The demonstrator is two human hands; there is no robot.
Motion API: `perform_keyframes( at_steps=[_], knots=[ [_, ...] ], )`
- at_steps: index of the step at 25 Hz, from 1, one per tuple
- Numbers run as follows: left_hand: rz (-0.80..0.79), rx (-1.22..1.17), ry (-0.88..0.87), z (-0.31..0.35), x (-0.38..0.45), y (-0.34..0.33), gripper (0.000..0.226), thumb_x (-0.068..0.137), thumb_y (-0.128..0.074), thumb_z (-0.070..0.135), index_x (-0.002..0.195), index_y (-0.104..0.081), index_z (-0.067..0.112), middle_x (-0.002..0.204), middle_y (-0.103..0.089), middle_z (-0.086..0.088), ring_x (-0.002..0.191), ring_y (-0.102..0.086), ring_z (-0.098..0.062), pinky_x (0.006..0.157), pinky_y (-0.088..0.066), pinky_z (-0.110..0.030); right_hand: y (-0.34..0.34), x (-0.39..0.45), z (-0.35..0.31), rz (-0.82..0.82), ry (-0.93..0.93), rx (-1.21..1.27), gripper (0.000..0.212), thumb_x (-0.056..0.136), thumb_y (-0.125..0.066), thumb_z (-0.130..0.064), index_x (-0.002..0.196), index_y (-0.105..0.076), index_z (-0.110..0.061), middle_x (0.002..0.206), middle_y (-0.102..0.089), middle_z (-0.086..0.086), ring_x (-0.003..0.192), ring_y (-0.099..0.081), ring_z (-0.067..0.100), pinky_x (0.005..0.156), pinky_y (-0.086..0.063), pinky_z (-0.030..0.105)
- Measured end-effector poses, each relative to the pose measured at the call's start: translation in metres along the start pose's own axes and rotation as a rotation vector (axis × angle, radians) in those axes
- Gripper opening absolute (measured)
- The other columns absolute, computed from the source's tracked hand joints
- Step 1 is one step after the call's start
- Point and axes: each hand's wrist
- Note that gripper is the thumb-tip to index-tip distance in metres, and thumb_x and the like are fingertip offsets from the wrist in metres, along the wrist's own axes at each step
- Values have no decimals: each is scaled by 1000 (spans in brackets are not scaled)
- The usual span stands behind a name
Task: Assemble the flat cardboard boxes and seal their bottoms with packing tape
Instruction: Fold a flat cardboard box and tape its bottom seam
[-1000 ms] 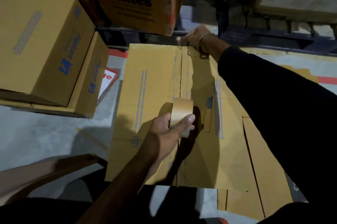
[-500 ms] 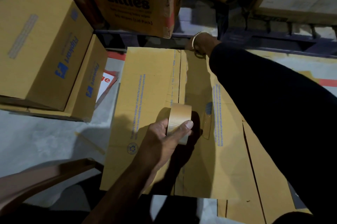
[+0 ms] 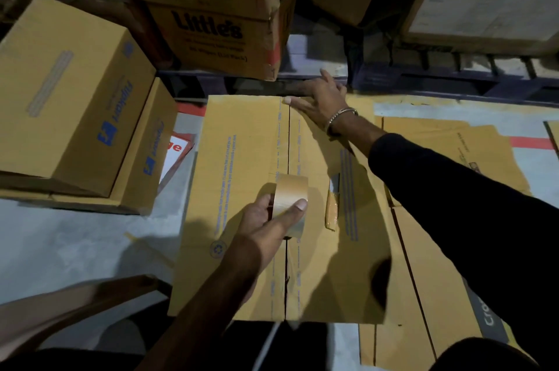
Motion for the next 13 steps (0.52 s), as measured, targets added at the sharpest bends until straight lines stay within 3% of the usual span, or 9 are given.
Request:
perform_keyframes(
  at_steps=[3,6,8,12,13],
  knots=[
    [-27,41,0,0,-7,1,31,94,-73,43,120,-70,26,108,-78,14,99,-72,0,79,-48,-17,2,-18,-2,-24,8,-78,87,87,-51,-82,155,-44,-28,166,-30,8,159,-1,29,123,-5,56],
    [-30,85,-35,-3,-13,1,31,94,-72,45,120,-70,28,106,-78,15,94,-71,4,73,-49,-10,1,-48,-10,-60,-2,-161,107,82,-46,-89,164,-19,-26,173,-2,12,158,14,29,124,6,58],
    [-30,105,-67,-3,-12,-2,35,94,-73,45,125,-67,28,109,-77,14,98,-70,2,72,-49,-9,0,-73,-17,-99,35,-248,111,81,-48,-88,165,-11,-24,172,5,12,157,18,29,124,6,61],
    [-43,134,-52,3,-2,-4,45,93,-70,56,130,-64,32,123,-72,13,120,-64,-9,85,-46,-20,-7,-114,-27,-176,82,-290,94,91,-69,-41,165,-13,-22,173,4,7,159,10,25,125,-7,62],
    [-32,127,-35,3,-2,-5,45,93,-69,58,128,-66,31,121,-74,12,119,-65,-11,90,-48,-23,-8,-116,-26,-175,81,-279,94,92,-69,-41,165,-13,-22,173,3,6,159,7,24,125,-9,62]
  ],
)
Point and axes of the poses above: each hand's wrist, its own x-axis towards the middle knuckle, its own y-axis out of the back of the hand, z = x × y
